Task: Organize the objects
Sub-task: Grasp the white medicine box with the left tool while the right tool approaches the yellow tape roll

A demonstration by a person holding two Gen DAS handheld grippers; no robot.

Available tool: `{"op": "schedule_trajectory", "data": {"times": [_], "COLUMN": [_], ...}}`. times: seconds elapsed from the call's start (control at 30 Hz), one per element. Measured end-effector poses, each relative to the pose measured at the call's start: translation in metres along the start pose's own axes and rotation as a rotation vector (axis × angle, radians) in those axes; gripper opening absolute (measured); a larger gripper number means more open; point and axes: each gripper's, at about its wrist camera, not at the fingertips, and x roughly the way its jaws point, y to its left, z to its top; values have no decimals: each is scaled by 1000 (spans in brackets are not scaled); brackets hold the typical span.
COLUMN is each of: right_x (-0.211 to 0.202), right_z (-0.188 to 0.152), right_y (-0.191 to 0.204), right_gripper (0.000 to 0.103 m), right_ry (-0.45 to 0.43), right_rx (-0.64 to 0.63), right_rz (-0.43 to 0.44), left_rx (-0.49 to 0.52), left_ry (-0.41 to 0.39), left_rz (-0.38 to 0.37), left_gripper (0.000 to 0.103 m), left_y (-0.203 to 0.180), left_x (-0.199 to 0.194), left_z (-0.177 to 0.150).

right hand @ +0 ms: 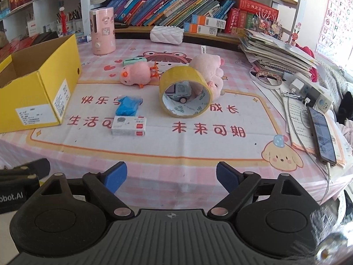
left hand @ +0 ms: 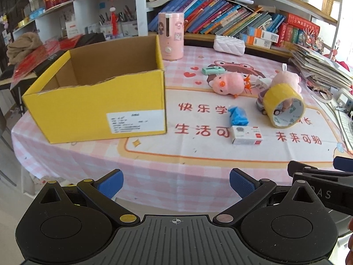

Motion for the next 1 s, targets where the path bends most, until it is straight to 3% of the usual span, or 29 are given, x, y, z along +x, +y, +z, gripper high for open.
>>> {"op": "schedule_trajectory", "data": {"times": [0.27,0.53,0.87,1.0], "right_x": [17,38,62,69], "right_z": [17,30,52,58], "right_y": [-23,-46,-66,-71], "right_gripper": [84,72,73,84], "right_ry": [-13,-7,-52,-72], "right_rx": [-3,11,17,6], "right_rz": [32,69,122,136], "left_rx": [-5,-3,51,54], "left_ry": [-20,-29,12,20], "left_rz": [-3,-9,-42,-59], "left_gripper": [103,102,101,101], "left_y": [-21,-41,-73,-84], "left_x": [13,28,61,75], "left_z": [13,23,32,35]}}
